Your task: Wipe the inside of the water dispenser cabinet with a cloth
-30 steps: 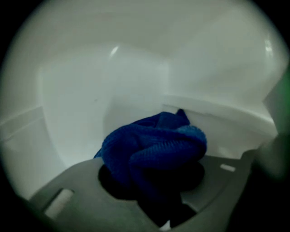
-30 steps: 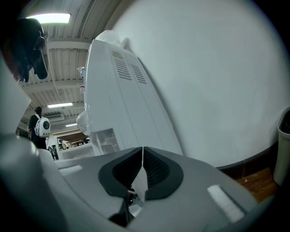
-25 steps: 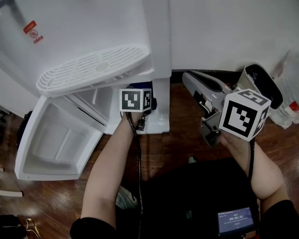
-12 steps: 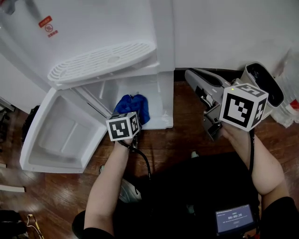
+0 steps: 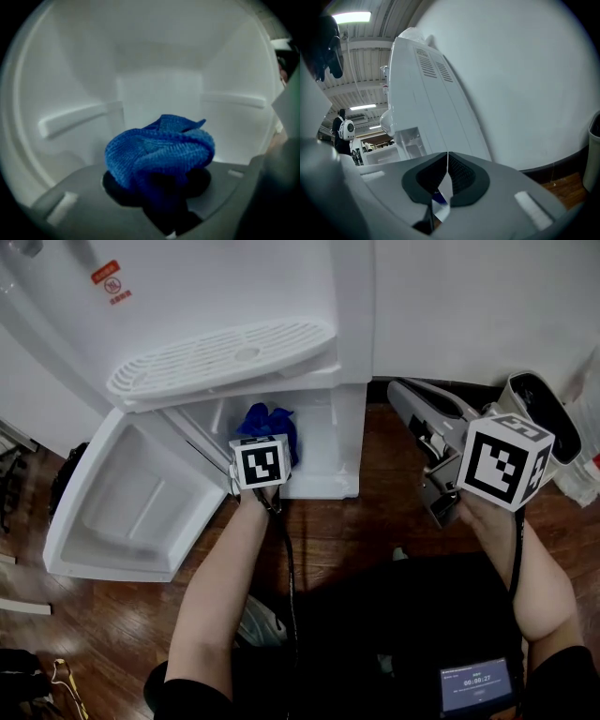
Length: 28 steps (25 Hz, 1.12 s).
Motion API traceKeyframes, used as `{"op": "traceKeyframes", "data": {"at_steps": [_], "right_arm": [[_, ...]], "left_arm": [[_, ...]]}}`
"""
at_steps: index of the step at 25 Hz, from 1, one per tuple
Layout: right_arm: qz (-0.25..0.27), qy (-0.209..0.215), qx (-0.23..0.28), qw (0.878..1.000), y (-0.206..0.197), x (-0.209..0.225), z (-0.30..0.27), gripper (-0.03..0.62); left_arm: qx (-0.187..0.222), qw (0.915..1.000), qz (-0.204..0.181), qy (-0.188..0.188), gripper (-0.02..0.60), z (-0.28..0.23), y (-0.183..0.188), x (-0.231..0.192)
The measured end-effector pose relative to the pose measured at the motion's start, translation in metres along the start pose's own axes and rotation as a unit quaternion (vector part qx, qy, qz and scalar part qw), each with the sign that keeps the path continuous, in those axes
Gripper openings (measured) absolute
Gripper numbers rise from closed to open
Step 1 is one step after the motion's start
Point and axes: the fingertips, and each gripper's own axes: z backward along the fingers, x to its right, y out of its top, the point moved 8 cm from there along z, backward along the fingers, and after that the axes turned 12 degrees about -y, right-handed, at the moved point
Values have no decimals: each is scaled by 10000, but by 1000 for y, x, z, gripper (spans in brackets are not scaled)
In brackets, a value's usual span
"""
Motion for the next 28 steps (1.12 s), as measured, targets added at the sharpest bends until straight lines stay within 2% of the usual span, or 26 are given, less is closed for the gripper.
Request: {"op": "traceKeyframes", "data": {"at_steps": [1,3,7,9,10,13,14,17,18,19,20,21,22,23,24,25,26,28], "right_arm": [[-8,11,-6,10000,0,0,0,12],[-41,41,-33,10000,-1,1,-2,12],[-142,176,-77,9997,-2,0,-5,12],[-98,229,-29,9997,1,-2,-5,12],[-63,233,-1,9997,2,-3,-4,12],[-37,180,2,9998,0,-2,-4,12],[-45,151,-19,9999,-1,-1,-3,12],[-45,74,-48,10000,-3,3,-3,12],[-40,56,-45,10000,-3,3,-3,12],[-32,46,-39,10000,-3,3,-2,12],[-24,43,-29,10000,-3,3,-2,12],[-19,44,-15,10000,-2,3,-2,12],[-18,43,3,10000,-1,3,-2,12],[-19,39,20,10000,-1,3,-2,12],[-22,32,29,10000,-1,2,-1,12],[-26,28,26,10000,-1,2,-1,12],[-30,32,15,10000,-1,2,-1,12],[-22,64,0,10000,0,0,-1,12]], "left_arm": [[-23,9998,-152,146,160,-9,8,-6],[-99,9993,-199,291,158,-26,19,-16],[-258,9997,-28,16,158,-45,21,-7],[-343,9985,-174,-380,158,-51,19,14],[-318,9966,-287,-704,158,-52,20,28],[-131,9798,-301,-1971,158,-48,23,74],[-144,9758,-253,-2165,152,-45,20,82],[-215,9752,-346,-2174,150,-26,7,88],[-158,9751,-515,-2149,150,-15,4,88],[-73,9742,-882,-2078,150,-4,3,90],[1,9701,-1508,-1900,149,7,4,93],[43,9585,-2368,-1587,149,18,7,97],[69,9349,-3345,-1181,149,30,12,101],[113,9002,-4283,-775,149,42,17,107],[177,8613,-5057,-455,149,53,22,113],[233,8260,-5627,-250,149,63,26,120],[246,7975,-6027,-131,149,70,29,127],[115,7532,-6575,119,149,71,34,135]]}}
